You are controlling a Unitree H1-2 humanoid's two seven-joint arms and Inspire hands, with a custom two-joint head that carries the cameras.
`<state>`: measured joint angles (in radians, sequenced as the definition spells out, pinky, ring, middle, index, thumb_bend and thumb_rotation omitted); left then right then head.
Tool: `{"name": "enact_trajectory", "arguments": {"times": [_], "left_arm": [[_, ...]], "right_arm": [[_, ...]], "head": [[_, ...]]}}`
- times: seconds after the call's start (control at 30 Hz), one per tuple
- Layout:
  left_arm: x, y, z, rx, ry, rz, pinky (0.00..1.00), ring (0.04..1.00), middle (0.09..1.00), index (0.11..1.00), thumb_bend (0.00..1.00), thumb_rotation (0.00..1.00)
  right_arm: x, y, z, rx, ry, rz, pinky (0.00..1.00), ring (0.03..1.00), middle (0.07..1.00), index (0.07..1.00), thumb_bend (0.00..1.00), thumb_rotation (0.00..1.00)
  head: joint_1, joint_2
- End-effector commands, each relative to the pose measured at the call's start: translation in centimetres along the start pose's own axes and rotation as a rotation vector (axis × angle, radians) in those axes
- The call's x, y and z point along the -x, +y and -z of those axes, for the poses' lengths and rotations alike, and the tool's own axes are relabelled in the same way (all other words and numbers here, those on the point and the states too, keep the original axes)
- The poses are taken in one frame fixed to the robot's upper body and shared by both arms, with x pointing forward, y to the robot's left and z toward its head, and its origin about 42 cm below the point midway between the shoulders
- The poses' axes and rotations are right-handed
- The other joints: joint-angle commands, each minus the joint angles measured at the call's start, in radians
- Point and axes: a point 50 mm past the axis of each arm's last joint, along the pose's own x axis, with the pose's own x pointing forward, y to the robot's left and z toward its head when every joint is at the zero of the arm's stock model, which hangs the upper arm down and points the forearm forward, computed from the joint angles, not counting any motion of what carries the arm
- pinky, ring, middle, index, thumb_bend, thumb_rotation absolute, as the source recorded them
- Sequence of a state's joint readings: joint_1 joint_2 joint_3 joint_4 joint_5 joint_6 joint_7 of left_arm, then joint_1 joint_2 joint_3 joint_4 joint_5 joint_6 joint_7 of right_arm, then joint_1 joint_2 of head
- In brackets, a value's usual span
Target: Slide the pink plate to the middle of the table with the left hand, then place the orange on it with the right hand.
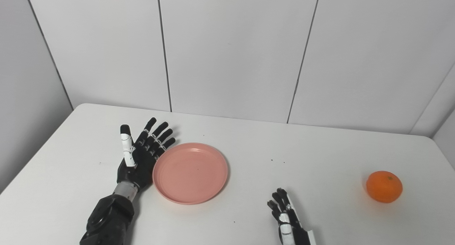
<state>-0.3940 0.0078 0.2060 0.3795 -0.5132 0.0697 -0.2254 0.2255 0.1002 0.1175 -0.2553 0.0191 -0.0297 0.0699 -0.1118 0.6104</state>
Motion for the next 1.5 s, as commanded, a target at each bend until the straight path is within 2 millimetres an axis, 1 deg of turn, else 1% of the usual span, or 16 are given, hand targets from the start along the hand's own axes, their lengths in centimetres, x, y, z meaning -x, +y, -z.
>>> {"name": "enact_trajectory", "arguments": {"times": [0.0, 0.07, 0.4, 0.5, 0.53, 0.57, 0.63, 0.8, 1.03, 1.13, 1.27, 1.47], "left_arm": [[2.2, 1.4, 3.6, 0.049, 0.17, -0.09, 0.83, 0.86, 0.862, 0.937, 0.95, 0.94], [2.1, 1.3, 3.7, 0.052, 0.172, -0.086, 0.84, 0.866, 0.87, 0.945, 0.95, 0.94], [1.7, 0.6, 3.7, 0.03, 0.186, -0.066, 0.84, 0.873, 0.883, 0.972, 0.97, 0.94], [1.6, 0.3, 3.6, 0.026, 0.185, -0.06, 0.82, 0.87, 0.874, 0.973, 0.97, 0.94], [1.5, 0.3, 3.5, 0.026, 0.184, -0.06, 0.82, 0.868, 0.872, 0.973, 0.97, 0.94], [1.4, 0.0, 3.5, 0.028, 0.185, -0.057, 0.82, 0.867, 0.871, 0.973, 0.97, 0.94], [1.2, -0.4, 3.4, 0.03, 0.188, -0.052, 0.81, 0.865, 0.87, 0.975, 0.97, 0.93], [0.9, -1.1, 3.5, 0.02, 0.195, -0.042, 0.81, 0.861, 0.851, 0.975, 0.97, 0.92], [0.6, -1.4, 3.3, 0.023, 0.192, -0.037, 0.8, 0.862, 0.858, 0.982, 0.98, 0.91], [0.5, -1.3, 3.0, 0.028, 0.191, -0.04, 0.8, 0.864, 0.857, 0.978, 0.98, 0.91], [0.5, -1.4, 2.9, 0.035, 0.192, -0.039, 0.78, 0.854, 0.858, 0.98, 0.98, 0.91], [0.7, -1.9, 3.3, 0.061, 0.199, -0.023, 0.79, 0.864, 0.864, 0.999, 0.98, 0.91]], "right_arm": [[2.3, 0.5, 0.2, -0.011, 0.046, 0.028, 0.99, 0.895, 0.919, 0.917, 0.79, 0.94], [2.1, 1.0, 0.1, -0.015, 0.053, 0.028, 1.0, 0.907, 0.922, 0.916, 0.81, 0.93], [1.1, 2.4, -0.4, -0.014, 0.05, 0.03, 0.99, 0.908, 0.925, 0.923, 0.81, 0.93], [0.9, 2.7, -0.6, -0.009, 0.051, 0.031, 0.99, 0.905, 0.922, 0.924, 0.82, 0.93], [0.8, 2.8, -0.7, -0.008, 0.051, 0.031, 0.99, 0.906, 0.921, 0.925, 0.82, 0.93], [0.8, 2.9, -0.8, -0.007, 0.052, 0.03, 0.99, 0.906, 0.921, 0.925, 0.82, 0.93], [0.6, 3.0, -0.9, -0.007, 0.052, 0.027, 1.0, 0.91, 0.92, 0.926, 0.82, 0.93], [0.4, 3.2, -1.1, -0.011, 0.052, 0.024, 1.0, 0.91, 0.92, 0.927, 0.81, 0.94], [0.1, 3.7, -1.3, -0.014, 0.047, 0.019, 1.0, 0.91, 0.917, 0.926, 0.82, 0.93], [-0.1, 4.1, -1.3, -0.013, 0.044, 0.016, 0.99, 0.91, 0.92, 0.928, 0.82, 0.93], [-0.3, 4.5, -1.3, -0.016, 0.036, 0.017, 0.97, 0.908, 0.917, 0.924, 0.82, 0.92], [-0.4, 4.9, -1.3, -0.008, 0.033, 0.014, 0.97, 0.908, 0.921, 0.927, 0.8, 0.93]], "head": [[-0.01, 0.006], [-0.024, 0.012], [-0.077, 0.062], [-0.095, 0.08], [-0.095, 0.08], [-0.1, 0.089], [-0.102, 0.094], [-0.107, 0.099], [-0.147, 0.116], [-0.181, 0.124], [-0.212, 0.124], [-0.229, 0.124]]}}
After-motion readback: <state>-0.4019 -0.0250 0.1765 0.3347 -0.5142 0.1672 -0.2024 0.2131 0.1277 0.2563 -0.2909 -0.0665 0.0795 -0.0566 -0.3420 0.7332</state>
